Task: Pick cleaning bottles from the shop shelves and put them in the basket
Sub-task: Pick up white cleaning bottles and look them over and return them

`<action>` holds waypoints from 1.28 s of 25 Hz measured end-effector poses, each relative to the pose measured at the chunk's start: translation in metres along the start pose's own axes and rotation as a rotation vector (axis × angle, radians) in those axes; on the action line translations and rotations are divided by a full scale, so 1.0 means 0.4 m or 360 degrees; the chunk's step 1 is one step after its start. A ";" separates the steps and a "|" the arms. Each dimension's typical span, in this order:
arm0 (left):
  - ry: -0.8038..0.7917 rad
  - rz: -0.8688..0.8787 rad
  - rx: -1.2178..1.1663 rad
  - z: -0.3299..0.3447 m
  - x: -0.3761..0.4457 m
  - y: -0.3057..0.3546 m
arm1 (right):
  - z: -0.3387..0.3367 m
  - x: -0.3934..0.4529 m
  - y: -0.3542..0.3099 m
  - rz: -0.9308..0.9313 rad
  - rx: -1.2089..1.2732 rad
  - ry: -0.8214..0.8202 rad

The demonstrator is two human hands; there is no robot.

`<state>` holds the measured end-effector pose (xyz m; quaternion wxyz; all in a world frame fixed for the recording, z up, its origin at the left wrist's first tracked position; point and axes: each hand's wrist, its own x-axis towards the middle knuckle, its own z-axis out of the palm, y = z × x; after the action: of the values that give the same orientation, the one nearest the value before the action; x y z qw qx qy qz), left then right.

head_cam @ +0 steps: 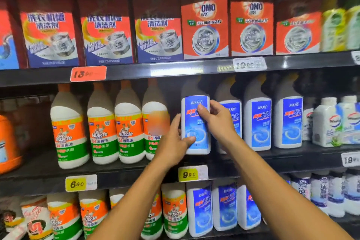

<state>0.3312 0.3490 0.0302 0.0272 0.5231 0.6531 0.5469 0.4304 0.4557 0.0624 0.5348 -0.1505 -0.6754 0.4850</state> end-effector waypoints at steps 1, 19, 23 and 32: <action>-0.0003 0.0015 0.0033 0.005 0.015 -0.011 | -0.001 0.010 0.005 -0.0002 -0.0044 0.0015; 0.0086 -0.0061 -0.0086 0.078 0.028 -0.129 | -0.038 -0.006 0.055 -0.0475 -0.1053 0.0202; 0.0096 -0.0079 -0.0125 0.090 0.030 -0.118 | -0.133 -0.012 0.044 -0.0674 -0.0824 0.0525; 0.0017 -0.0088 -0.0122 0.086 0.020 -0.113 | -0.203 0.072 0.024 -0.0533 -0.1484 0.0008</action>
<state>0.3192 0.3848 -0.0128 0.0589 0.5003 0.6460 0.5735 0.4867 0.5214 0.0677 0.4827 -0.2643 -0.8341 0.0381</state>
